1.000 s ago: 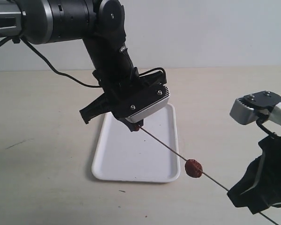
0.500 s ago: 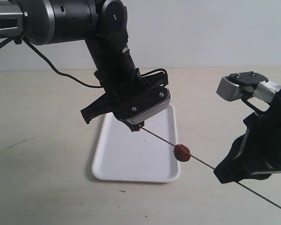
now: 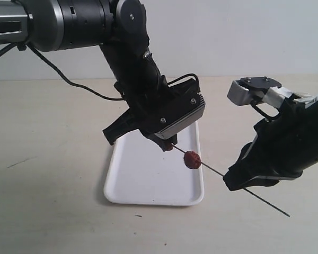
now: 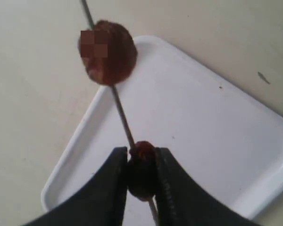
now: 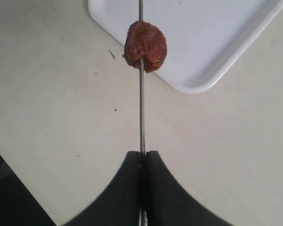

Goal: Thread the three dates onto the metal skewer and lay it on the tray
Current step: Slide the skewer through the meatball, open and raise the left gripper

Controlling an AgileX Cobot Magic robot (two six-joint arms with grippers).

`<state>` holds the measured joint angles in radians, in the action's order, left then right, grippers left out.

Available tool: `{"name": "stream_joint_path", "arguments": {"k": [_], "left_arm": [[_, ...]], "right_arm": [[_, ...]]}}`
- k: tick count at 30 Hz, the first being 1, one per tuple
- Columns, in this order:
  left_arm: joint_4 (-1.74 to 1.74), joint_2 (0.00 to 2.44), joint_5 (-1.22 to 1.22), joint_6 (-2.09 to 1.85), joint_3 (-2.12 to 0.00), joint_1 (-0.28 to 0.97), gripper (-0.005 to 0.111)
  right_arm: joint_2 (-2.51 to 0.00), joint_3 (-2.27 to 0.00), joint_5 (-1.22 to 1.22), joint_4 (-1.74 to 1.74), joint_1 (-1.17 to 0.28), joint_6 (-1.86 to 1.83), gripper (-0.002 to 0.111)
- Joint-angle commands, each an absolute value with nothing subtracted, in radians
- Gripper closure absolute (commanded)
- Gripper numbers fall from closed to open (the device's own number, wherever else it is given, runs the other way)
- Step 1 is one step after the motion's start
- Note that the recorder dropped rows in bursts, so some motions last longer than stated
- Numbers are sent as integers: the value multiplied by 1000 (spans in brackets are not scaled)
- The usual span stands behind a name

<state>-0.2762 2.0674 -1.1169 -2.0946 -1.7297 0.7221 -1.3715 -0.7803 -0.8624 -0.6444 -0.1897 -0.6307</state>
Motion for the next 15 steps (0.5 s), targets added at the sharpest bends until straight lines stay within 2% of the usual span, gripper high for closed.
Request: {"name": "stream_joint_path", "arguments": {"k": [1,15], "left_arm": [[-354,2055,-1123,-2088,-1732,730,85],[-411,2055,-1109,-2083,-1732,730,85]], "right_arm": [[-1382,-790,-813,-674,-186,-654,108],[-1382,-799,-816,-672,-186,-666,108]]}}
